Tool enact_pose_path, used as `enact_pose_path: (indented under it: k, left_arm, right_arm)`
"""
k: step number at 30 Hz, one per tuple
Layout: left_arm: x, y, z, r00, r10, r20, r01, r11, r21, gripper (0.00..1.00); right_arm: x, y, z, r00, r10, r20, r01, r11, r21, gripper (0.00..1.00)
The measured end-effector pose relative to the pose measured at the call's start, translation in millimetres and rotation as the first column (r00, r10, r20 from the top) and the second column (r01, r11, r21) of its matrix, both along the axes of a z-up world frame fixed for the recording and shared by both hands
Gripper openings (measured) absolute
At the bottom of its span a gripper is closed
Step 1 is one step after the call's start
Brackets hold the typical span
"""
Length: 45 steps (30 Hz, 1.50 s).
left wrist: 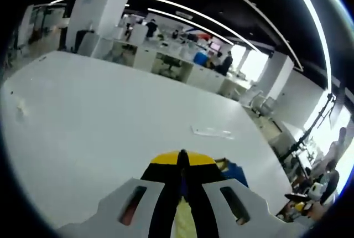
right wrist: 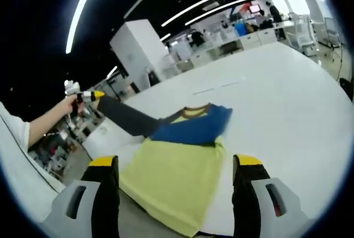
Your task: Fold the garment on the visible template until the final outline fits inside the template.
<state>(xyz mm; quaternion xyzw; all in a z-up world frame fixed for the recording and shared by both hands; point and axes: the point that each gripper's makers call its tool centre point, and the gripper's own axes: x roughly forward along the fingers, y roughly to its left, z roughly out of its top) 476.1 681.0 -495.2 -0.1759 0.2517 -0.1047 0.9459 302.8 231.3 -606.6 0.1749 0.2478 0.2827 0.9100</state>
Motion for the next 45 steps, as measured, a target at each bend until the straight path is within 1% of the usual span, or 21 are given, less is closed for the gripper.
enact_pose_path:
  k: [6, 8, 10, 11, 15, 18, 21, 23, 24, 28, 33, 36, 38, 43, 45]
  left_arm:
    - [6.7, -3, 1.0, 1.0, -0.026, 0.001, 0.026, 1.0, -0.005, 0.0]
    - [3.7, -14, 3.6, 0.999, -0.036, 0.004, 0.036, 0.999, -0.008, 0.0]
    - [2.7, -19, 4.8, 0.999, -0.041, 0.006, 0.041, 0.999, -0.006, 0.0]
    - [1.9, -25, 6.5, 0.999, -0.046, 0.007, 0.046, 0.999, -0.009, 0.0]
    - [1.4, -33, 8.4, 0.998, -0.059, 0.008, 0.059, 0.998, -0.034, 0.0]
    - [1.2, -41, 11.9, 0.998, -0.067, 0.01, 0.068, 0.995, -0.079, 0.0]
    - [4.1, -47, 12.5, 0.997, -0.079, 0.016, 0.08, 0.993, -0.086, 0.0]
    - [1.8, -57, 15.7, 0.996, -0.089, 0.022, 0.091, 0.993, -0.077, 0.0]
    - [-1.2, -65, 18.2, 0.995, -0.095, 0.022, 0.097, 0.992, -0.08, 0.0]
    - [-6.6, -85, 23.7, 0.993, -0.115, 0.025, 0.116, 0.99, -0.081, 0.0]
    - [-9.6, -95, 25.2, 0.991, -0.128, 0.025, 0.13, 0.987, -0.097, 0.0]
    - [-11.1, -107, 26.8, 0.99, -0.137, 0.026, 0.139, 0.984, -0.111, 0.0]
    - [-11.3, -116, 27.5, 0.988, -0.15, 0.028, 0.152, 0.983, -0.103, 0.0]
    - [-10.7, -141, 30.7, 0.983, -0.179, 0.036, 0.182, 0.975, -0.13, 0.0]
    - [-10.5, -154, 31.3, 0.98, -0.195, 0.038, 0.199, 0.97, -0.143, 0.0]
  right_arm:
    - [-2, -1, 1.2, 1.0, -0.002, 0.004, 0.002, 1.0, 0.003, 0.84]
    - [-3, -2, 1.1, 1.0, 0.001, 0.005, -0.001, 1.0, 0.007, 0.84]
    - [-5, -2, 0.5, 1.0, 0.0, 0.002, 0.0, 1.0, 0.005, 0.84]
    - [-5, -4, 0.1, 1.0, -0.001, 0.002, 0.001, 1.0, 0.005, 0.84]
    - [-6, -9, 0.1, 1.0, -0.006, 0.002, 0.006, 1.0, 0.003, 0.84]
    - [-7, -13, 2.1, 1.0, -0.018, 0.006, 0.017, 1.0, 0.009, 0.84]
    - [-8, -14, 3.5, 1.0, -0.02, 0.011, 0.02, 1.0, 0.009, 0.84]
    - [-9, -15, 3.4, 1.0, -0.022, 0.013, 0.021, 1.0, 0.01, 0.84]
    - [-9, -16, 3.0, 1.0, -0.024, 0.012, 0.024, 1.0, 0.013, 0.84]
    - [-12, -17, 1.3, 1.0, -0.027, 0.008, 0.027, 1.0, 0.015, 0.83]
    - [-14, -20, 0.9, 0.999, -0.031, 0.009, 0.031, 0.999, 0.017, 0.83]
    - [-17, -24, 0.6, 0.999, -0.043, 0.009, 0.043, 0.999, 0.016, 0.83]
    - [-18, -26, 1.3, 0.999, -0.049, 0.011, 0.049, 0.999, 0.018, 0.83]
    - [-21, -30, 2.3, 0.998, -0.061, 0.012, 0.061, 0.998, 0.012, 0.82]
    - [-22, -32, 2.7, 0.998, -0.068, 0.012, 0.067, 0.998, 0.011, 0.82]
